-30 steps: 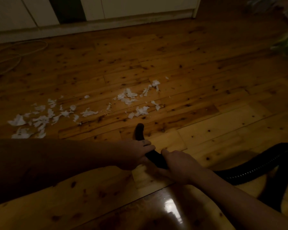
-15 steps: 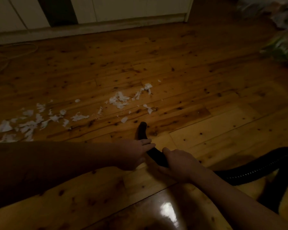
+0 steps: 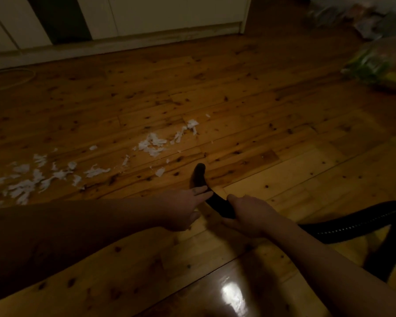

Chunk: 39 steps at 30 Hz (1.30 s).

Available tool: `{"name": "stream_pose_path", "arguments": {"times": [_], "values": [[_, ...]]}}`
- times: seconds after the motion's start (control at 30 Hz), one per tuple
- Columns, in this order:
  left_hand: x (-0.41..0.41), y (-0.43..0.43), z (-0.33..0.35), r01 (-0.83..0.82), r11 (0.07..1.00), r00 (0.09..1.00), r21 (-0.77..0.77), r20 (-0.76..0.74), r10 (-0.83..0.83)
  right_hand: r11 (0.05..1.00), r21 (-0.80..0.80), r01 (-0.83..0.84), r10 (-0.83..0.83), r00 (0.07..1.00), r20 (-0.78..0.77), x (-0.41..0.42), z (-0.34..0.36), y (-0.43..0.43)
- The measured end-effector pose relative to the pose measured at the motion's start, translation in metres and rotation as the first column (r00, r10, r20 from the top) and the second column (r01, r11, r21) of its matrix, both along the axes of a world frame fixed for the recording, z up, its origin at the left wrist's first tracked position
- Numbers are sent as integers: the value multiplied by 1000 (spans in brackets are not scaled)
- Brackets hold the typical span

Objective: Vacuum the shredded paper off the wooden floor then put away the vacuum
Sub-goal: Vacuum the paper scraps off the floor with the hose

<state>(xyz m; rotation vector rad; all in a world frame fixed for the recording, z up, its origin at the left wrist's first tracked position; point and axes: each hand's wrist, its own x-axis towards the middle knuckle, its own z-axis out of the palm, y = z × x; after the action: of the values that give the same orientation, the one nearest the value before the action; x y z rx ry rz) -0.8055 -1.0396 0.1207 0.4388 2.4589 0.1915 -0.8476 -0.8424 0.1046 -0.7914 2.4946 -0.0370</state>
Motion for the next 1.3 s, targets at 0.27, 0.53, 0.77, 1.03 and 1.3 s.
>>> {"name": "stream_pose_path", "arguments": {"times": [0.27, 0.53, 0.77, 1.03, 1.3], "values": [[-20, 11, -5, -2, 999, 1000, 34, -30, 3, 998, 4, 61, -61, 998, -9, -20, -3, 8], [-48, 24, -10, -54, 997, 996, 57, -63, 58, 990, -35, 136, -135, 991, 17, -49, -3, 10], [-67, 18, -18, -53, 995, 994, 84, -92, 60, 981, -93, 172, -167, 984, 55, -64, -4, 5], [-72, 15, -33, -69, 986, 988, 153, -126, 88, 978, -118, 170, -166, 985, 44, -65, -6, 2], [-64, 3, -39, -42, 974, 993, 223, -101, 66, 997, -81, 15, -18, 999, -39, -43, -6, -16]]}}
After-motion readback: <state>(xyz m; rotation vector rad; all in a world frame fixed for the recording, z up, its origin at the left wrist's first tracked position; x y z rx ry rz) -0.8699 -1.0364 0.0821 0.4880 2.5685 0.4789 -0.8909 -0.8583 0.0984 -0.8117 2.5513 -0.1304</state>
